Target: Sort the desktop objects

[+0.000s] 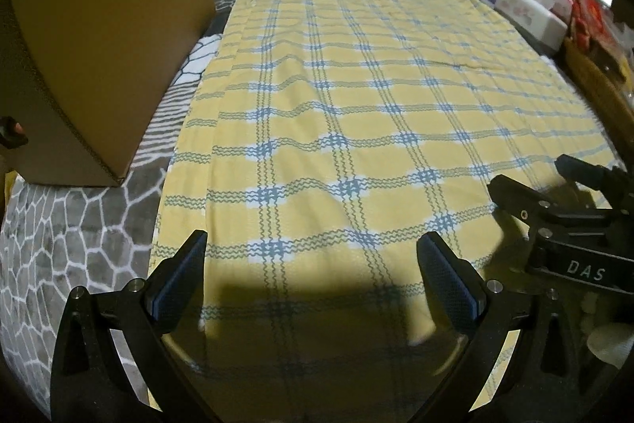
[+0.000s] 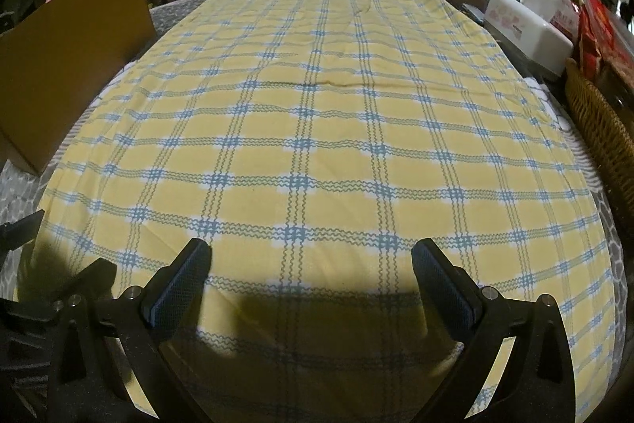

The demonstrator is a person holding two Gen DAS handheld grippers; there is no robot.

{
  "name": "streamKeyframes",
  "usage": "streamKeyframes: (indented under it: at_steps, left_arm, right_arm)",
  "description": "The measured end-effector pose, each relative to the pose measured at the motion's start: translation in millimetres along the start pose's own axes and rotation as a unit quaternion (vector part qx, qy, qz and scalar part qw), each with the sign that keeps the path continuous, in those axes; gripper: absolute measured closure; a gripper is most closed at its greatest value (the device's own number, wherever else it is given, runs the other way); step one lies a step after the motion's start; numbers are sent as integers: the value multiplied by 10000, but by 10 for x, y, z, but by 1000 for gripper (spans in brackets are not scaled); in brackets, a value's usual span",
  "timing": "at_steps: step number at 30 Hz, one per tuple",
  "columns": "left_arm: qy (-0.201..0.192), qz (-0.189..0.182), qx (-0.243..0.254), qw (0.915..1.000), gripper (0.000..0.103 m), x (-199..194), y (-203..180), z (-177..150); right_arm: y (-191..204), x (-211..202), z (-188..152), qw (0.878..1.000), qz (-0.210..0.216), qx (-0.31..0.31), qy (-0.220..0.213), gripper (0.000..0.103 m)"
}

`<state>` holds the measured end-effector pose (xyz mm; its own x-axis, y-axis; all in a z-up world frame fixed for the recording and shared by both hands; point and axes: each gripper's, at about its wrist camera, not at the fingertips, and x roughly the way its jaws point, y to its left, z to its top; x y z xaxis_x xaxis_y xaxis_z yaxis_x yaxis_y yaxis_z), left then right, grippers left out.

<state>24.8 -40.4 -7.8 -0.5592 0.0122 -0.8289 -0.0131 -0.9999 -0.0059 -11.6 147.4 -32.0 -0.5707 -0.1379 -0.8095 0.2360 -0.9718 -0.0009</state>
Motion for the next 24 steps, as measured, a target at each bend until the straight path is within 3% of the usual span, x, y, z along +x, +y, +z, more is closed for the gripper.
streamKeyframes:
  at_steps: [8, 24]
  left_arm:
    - [-58, 187, -187, 9996, 0, -8, -34, -20]
    - [-48, 142, -219, 9996, 0, -5, -16, -22]
  right_arm:
    - [-67, -63, -75, 9998, 167, -98, -20, 0]
    - [-29, -61, -90, 9998, 69, -195, -25, 0]
